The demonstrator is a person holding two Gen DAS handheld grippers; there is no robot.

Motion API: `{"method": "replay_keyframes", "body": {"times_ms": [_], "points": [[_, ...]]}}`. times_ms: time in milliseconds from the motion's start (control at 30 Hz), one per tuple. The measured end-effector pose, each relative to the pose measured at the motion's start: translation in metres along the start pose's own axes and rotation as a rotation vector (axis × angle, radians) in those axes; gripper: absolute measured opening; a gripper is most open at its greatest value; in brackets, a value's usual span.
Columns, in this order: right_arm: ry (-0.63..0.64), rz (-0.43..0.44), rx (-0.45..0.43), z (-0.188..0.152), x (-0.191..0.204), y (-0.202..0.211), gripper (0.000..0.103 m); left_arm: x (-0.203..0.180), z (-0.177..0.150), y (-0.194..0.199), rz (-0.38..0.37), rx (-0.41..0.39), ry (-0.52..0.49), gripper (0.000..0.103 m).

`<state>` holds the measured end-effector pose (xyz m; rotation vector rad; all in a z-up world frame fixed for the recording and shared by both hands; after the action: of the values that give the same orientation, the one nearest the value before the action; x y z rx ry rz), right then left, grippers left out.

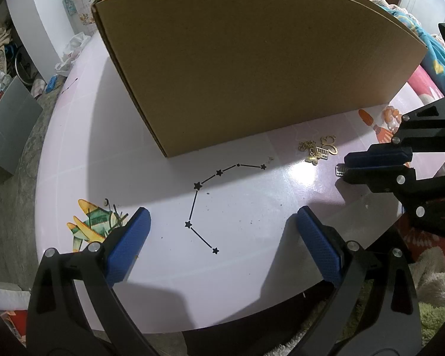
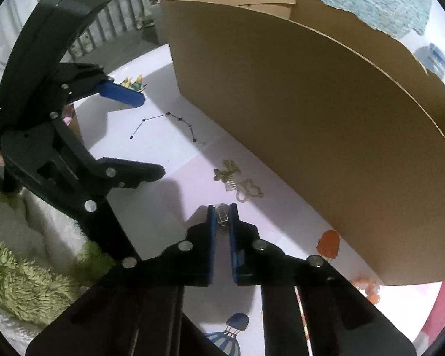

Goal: Organize jewelry
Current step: 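Lift the silver charm off the table with the right tool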

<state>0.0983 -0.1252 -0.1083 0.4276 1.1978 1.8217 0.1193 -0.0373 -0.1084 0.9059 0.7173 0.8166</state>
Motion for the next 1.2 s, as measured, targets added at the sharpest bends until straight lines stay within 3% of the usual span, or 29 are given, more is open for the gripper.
{"method": "replay_keyframes", "body": {"times_ms": [233,433,533,667,733,933,1000,1033,1200], "points": [[-0.133,0.013,-0.043,-0.001,-0.019,0.021,0.004,0.001,0.0,0.001,0.0,-0.004,-0.001,0.095],[-0.378,0.065,-0.098,-0.008,-0.055,0.047,0.004,0.001,0.0,0.002,0.0,-0.004,-0.001,0.095],[-0.43,0.065,-0.086,-0.012,-0.06,0.047,0.004,0.001,0.0,0.002,0.0,-0.004,-0.001,0.095],[-0.382,0.075,-0.057,-0.007,-0.037,0.033,0.009,0.001,0.0,0.001,0.003,-0.004,0.002,0.095],[-0.314,0.042,-0.052,-0.005,-0.024,0.027,0.021,0.001,0.0,0.002,0.004,-0.005,0.003,0.095],[-0.14,-0.015,-0.003,-0.004,-0.007,0.006,0.022,0.002,0.0,0.001,0.005,-0.012,0.002,0.095],[-0.102,-0.033,0.004,-0.006,-0.003,0.002,0.019,0.002,-0.001,0.001,0.005,-0.012,0.001,0.096],[-0.089,-0.019,0.006,-0.007,-0.001,0.004,0.004,0.002,-0.001,0.001,0.006,-0.016,-0.001,0.096],[-0.165,0.014,0.0,-0.01,-0.009,0.013,0.002,0.003,-0.001,0.0,0.005,-0.021,-0.004,0.096]]}}
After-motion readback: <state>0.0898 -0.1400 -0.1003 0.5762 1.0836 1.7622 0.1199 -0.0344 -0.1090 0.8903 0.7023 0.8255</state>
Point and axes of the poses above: each gripper's, at about its wrist camera, not at the fingertips, and y roughly against the way its jaws point, x to its left, z to its top, the point moved 7 cm from there along -y, roughly the way its jaws point, and after that the axes turned 12 degrees about -z, right-handed, at the moved point
